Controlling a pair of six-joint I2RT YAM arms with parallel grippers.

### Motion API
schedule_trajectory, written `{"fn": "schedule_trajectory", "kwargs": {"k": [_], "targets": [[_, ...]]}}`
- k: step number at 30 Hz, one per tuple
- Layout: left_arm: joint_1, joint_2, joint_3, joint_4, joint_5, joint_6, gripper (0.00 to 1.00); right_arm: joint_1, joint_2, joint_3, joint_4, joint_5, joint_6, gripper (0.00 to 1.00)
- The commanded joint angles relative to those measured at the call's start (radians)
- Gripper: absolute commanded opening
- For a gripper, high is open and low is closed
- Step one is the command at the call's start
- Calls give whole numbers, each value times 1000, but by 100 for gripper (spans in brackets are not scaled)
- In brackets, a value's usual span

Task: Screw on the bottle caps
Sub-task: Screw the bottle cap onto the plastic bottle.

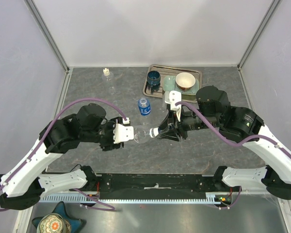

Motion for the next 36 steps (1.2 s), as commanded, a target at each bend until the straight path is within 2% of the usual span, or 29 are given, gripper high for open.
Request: {"fn": "schedule_trajectory", "kwargs": {"k": [1,7,13,18,28,32,36], "targets": [[8,-2,19,71,25,11,22,2,10,3,11,-42,6,35],[15,7,11,118,-40,-21,22,2,26,4,25,-27,20,34],[26,4,5,209,-129,-66,21,1,21,-57,144,-7,121,33],[29,-1,3,246,-188,-69,19,2,47,-37,146,18,187,30],[34,-19,23,267,-165,-97,15,2,75,-80,275,-22,370,24],[32,-21,28,276,-162,-77,14,2,124,-40,237,-39,422,21],[29,-14,29,286,-198,-37,13,2,196,93,74,-5,422,18]]}}
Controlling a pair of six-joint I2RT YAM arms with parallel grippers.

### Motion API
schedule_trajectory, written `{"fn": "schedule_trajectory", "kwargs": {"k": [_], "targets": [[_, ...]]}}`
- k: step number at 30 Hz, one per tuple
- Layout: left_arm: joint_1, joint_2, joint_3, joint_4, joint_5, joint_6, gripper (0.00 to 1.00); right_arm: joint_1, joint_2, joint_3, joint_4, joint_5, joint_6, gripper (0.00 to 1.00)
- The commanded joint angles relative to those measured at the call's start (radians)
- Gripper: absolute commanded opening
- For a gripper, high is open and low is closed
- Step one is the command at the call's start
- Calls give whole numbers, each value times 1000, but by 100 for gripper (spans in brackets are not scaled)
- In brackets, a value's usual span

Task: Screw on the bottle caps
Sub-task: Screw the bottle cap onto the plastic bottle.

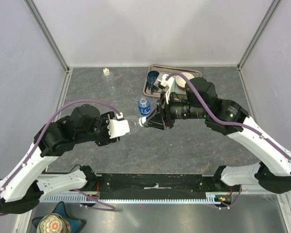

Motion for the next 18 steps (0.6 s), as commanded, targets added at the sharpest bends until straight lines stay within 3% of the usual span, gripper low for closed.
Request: {"fn": "schedule_trajectory", "kwargs": {"k": [1,12,18], "targets": [[-6,18,42,276,-2,-17,13,24,106,97,-129,-74,84,18],[-9,-14,-23,362,-104,43,11,23,168,181,-292,-81,181,10],[-15,-38,-55,436,-130,46,11,22,160,157,-173,-127,320,13]]}}
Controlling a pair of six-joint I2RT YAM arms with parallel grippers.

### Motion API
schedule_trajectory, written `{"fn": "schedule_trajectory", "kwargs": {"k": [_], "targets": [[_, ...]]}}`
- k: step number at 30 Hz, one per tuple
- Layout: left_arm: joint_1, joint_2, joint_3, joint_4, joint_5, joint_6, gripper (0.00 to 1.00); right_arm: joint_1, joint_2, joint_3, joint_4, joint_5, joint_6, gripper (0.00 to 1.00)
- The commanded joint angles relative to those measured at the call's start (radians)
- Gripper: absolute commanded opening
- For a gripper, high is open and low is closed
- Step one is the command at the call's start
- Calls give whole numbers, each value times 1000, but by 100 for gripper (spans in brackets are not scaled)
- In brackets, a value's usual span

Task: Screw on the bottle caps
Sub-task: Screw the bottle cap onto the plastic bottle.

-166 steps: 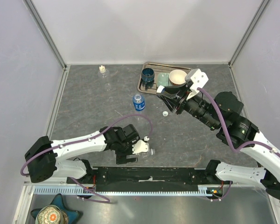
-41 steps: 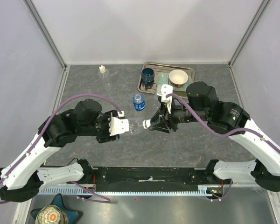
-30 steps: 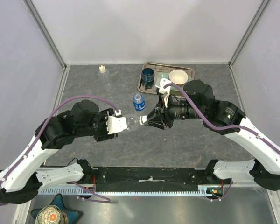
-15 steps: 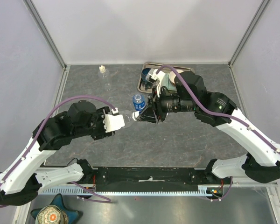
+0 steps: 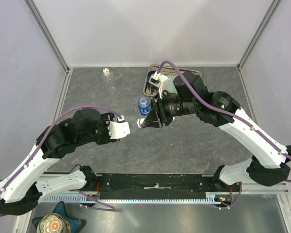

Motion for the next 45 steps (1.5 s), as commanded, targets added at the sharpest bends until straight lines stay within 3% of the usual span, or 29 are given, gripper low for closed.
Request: {"fn": "schedule_trajectory", "kwargs": {"k": [1,8,10,17,22,33,37,41,45], "targets": [[-8,-15,8,405,-20,-33,11,29,19,-34,77,-128,165,13],[-8,-49,-14,475,-30,-80,9,28,12,-79,159,-150,237,13],[-7,-66,-27,485,-4,-96,8,29,22,-65,158,-150,231,17],[-7,-81,-61,504,139,-186,8,31,77,102,101,-113,162,21],[-8,-29,-60,476,133,-201,7,43,178,287,-129,-19,63,21],[-8,-21,-107,478,86,-160,6,62,259,415,-468,215,-59,21],[-8,-27,-106,478,82,-166,5,62,241,380,-441,214,-51,21],[-8,-33,-93,485,99,-189,5,62,198,277,-294,139,-8,24],[-8,-52,-93,514,141,-201,5,65,212,281,-289,126,-3,27]]}}
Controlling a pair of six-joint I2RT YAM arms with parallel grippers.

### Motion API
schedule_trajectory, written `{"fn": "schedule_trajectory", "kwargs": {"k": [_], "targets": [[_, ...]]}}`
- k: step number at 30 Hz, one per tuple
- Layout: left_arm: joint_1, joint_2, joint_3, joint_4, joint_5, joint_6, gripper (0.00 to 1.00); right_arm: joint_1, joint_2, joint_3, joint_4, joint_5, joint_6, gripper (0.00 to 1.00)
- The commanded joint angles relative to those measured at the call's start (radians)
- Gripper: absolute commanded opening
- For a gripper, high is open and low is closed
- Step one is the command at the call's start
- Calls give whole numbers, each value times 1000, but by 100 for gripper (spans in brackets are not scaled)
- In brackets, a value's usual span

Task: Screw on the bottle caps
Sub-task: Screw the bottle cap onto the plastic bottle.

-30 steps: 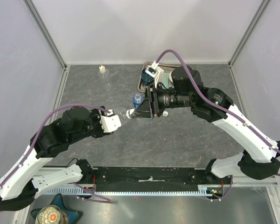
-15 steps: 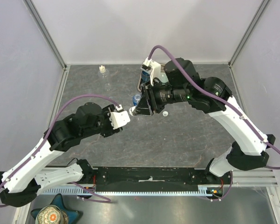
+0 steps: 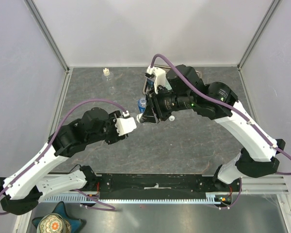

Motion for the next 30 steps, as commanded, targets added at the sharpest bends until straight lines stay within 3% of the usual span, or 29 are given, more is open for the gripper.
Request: {"fn": "schedule_trajectory", "kwargs": {"k": [1,13,20,30], "targets": [[-8,-40,54,303,106,-67,5,23,55,-21,-50,-24,6,28],[-8,-42,20,355,137,-116,3,68,80,60,-55,33,8,44],[-8,-83,-23,356,126,-133,2,75,112,129,-85,54,-12,66],[4,-117,-79,382,97,-214,2,77,101,227,-110,109,-47,79]]}}
